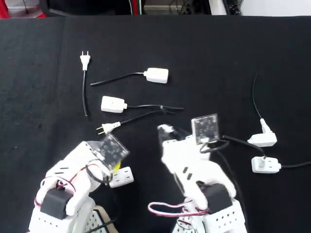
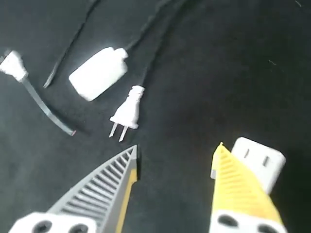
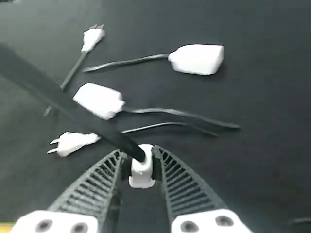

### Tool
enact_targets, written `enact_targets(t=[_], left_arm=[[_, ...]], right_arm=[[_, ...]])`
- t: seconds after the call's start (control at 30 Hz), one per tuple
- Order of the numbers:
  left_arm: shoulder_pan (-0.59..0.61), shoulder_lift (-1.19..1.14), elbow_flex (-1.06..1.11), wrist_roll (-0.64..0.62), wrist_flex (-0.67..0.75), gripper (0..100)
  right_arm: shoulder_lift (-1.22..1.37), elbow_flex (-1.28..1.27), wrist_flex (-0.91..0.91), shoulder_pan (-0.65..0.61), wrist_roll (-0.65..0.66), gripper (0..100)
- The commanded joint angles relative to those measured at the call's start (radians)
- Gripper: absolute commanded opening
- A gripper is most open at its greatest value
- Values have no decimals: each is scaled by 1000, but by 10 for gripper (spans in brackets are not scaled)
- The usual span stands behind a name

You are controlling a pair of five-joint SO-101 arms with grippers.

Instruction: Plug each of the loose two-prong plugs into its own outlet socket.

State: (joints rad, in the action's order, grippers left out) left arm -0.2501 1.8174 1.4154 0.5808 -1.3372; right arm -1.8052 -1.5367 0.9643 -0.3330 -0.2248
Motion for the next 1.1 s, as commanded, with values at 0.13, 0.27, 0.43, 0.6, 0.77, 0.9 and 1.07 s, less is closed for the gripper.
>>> enact_targets(t=[0.13, 0.27, 0.43, 0.6, 0.77, 0.9, 1.07], left_arm=[[-70, -222, -39, 95, -8, 245], [-84, -500, -217, 115, -41, 245], [-205, -786, -285, 150, -86, 245], [-219, -891, -263, 155, 95, 251], [-211, -988, -268, 196, 203, 251], [-151, -1091, -263, 201, 310, 287], [-147, -1227, -265, 229, 345, 284]], right_arm=[[101, 108, -14, 46, 15, 11], [298, 217, -35, 46, 9, 11], [492, 308, -31, 49, -20, 11], [579, 335, -32, 98, -20, 11], [558, 334, -28, 106, -18, 11], [549, 332, -26, 106, -18, 11], [549, 335, -9, 106, -17, 11]])
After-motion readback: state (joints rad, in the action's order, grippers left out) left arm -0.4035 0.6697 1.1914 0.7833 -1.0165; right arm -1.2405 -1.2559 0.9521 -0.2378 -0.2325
